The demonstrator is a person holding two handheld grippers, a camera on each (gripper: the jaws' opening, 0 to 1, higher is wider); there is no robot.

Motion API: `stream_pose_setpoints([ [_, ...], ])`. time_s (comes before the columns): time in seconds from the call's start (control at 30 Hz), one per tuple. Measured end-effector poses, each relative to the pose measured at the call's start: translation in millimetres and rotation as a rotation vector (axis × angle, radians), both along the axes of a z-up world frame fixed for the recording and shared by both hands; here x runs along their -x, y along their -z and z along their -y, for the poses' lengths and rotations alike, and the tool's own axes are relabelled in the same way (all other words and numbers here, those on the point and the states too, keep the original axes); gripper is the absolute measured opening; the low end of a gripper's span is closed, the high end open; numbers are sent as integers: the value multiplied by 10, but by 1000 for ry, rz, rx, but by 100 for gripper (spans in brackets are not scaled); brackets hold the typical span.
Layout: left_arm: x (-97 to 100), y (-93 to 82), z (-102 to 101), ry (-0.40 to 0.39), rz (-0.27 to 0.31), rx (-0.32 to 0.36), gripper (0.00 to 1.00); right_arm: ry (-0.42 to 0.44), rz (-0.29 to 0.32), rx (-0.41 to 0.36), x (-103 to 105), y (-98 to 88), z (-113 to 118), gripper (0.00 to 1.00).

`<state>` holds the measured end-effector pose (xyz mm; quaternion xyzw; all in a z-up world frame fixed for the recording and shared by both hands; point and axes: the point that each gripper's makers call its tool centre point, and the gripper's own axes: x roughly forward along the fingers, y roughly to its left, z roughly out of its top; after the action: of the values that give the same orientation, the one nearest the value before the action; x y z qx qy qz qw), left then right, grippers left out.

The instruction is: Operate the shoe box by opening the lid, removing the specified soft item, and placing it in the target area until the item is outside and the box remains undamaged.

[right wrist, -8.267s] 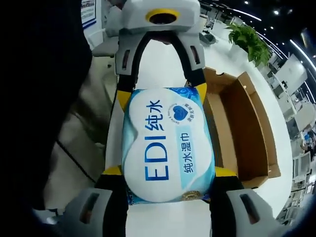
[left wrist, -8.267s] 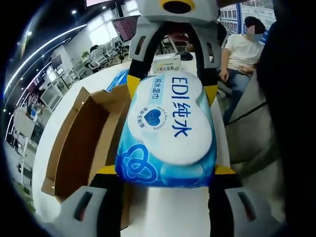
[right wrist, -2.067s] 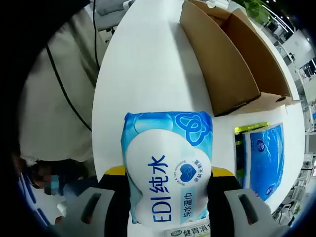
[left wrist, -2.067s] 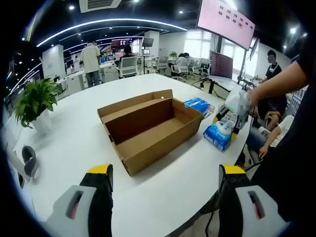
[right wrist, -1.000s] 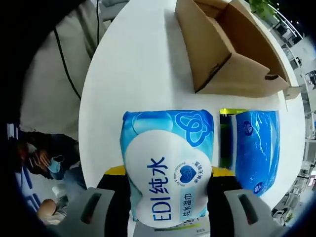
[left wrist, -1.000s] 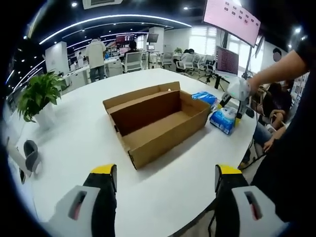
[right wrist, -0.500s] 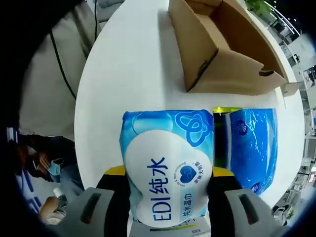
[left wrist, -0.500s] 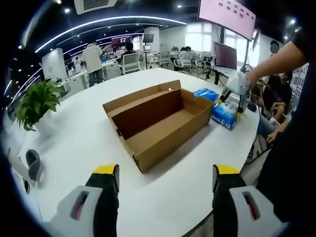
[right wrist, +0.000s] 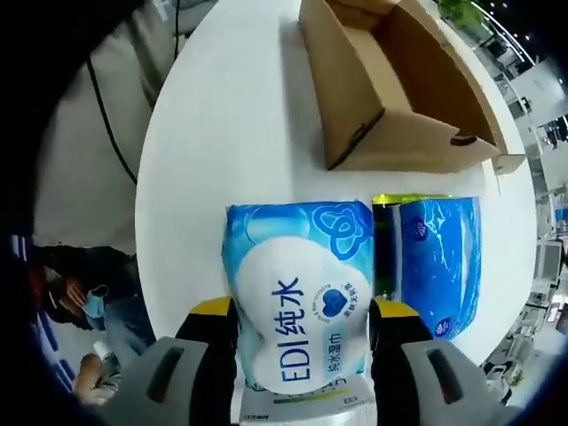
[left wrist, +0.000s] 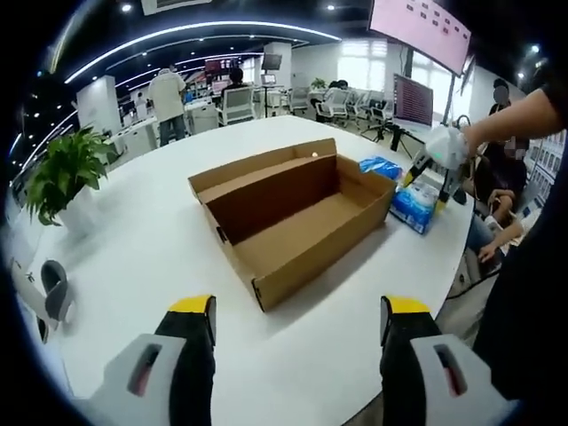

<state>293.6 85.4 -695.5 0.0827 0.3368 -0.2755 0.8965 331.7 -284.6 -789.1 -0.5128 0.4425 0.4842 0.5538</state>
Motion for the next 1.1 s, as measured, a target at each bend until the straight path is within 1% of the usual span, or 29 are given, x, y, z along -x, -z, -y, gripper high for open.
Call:
stream_pose_setpoints([
  [0.1, -36, -2, 9, -6, -1, 11, 75, 34, 14, -11, 9, -72, 4, 58],
  [0.13, -44, 1, 16, -6, -5, 18, 75, 60, 34, -28, 2, -108, -11, 57],
  [0.23, -80, -5, 29, -19, -10, 42, 74, 108, 47, -70, 37, -176, -65, 57],
  [0.27, -92, -11, 32, -23, -10, 47, 73, 134, 56, -81, 47, -217, -70, 56],
  [0.3, -105, -12, 33, -26, -11, 50, 73, 167, 63, -92, 47, -246, -74, 52],
  [0.33, -125, -7, 28, -34, -17, 49, 71, 199, 75, -125, 39, -298, -110, 49],
  [0.37, -138, -8, 23, -37, -16, 44, 70, 214, 72, -143, 48, -321, -126, 49],
  [0.4, -166, -23, 12, -30, 4, 18, 69, 229, 81, -156, 44, -354, -136, 49],
  [0.43, -191, -37, 4, -4, 29, -16, 69, 231, 92, -165, 46, -409, -146, 49],
  [0.5, -192, -43, 41, 59, 48, -66, 69, 257, 108, -182, 46, -483, -153, 49],
  [0.57, -208, -54, 72, 80, 57, -68, 68, 283, 126, -199, 32, -550, -156, 49],
  [0.6, -209, -52, 85, 87, 46, -57, 65, 292, 132, -205, 29, -575, -158, 49],
  [0.63, -203, -41, 112, 103, 24, -40, 61, 302, 138, -211, 26, -598, -161, 48],
  [0.67, -212, -43, 122, 108, 20, -33, 57, 313, 149, -218, 14, -631, -163, 48],
  [0.7, -217, -45, 132, 114, 24, -32, 56, 320, 156, -218, 5, -650, -158, 48],
  [0.73, -221, -48, 142, 127, 30, -39, 55, 319, 167, -215, -11, -679, -148, 47],
  [0.77, -239, -49, 159, 153, 45, -59, 55, 315, 184, -215, -36, -708, -146, 45],
  [0.83, -268, -40, 173, 197, 69, -97, 55, 341, 217, -233, -106, -788, -150, 44],
  [0.87, -282, -29, 186, 223, 79, -115, 55, 398, 223, -280, -146, -844, -192, 44],
  [0.9, -289, -15, 195, 242, 81, -125, 53, 431, 226, -314, -173, -891, -232, 44],
  [0.97, -291, 52, 202, 269, 48, -129, 46, 501, 227, -369, -222, -975, -280, 45],
  [1.0, -307, 69, 203, 277, 42, -130, 44, 541, 226, -407, -256, -1033, -315, 45],
  [1.1, -338, 82, 221, 307, 62, -153, 42, 617, 243, -466, -346, -1143, -341, 45],
])
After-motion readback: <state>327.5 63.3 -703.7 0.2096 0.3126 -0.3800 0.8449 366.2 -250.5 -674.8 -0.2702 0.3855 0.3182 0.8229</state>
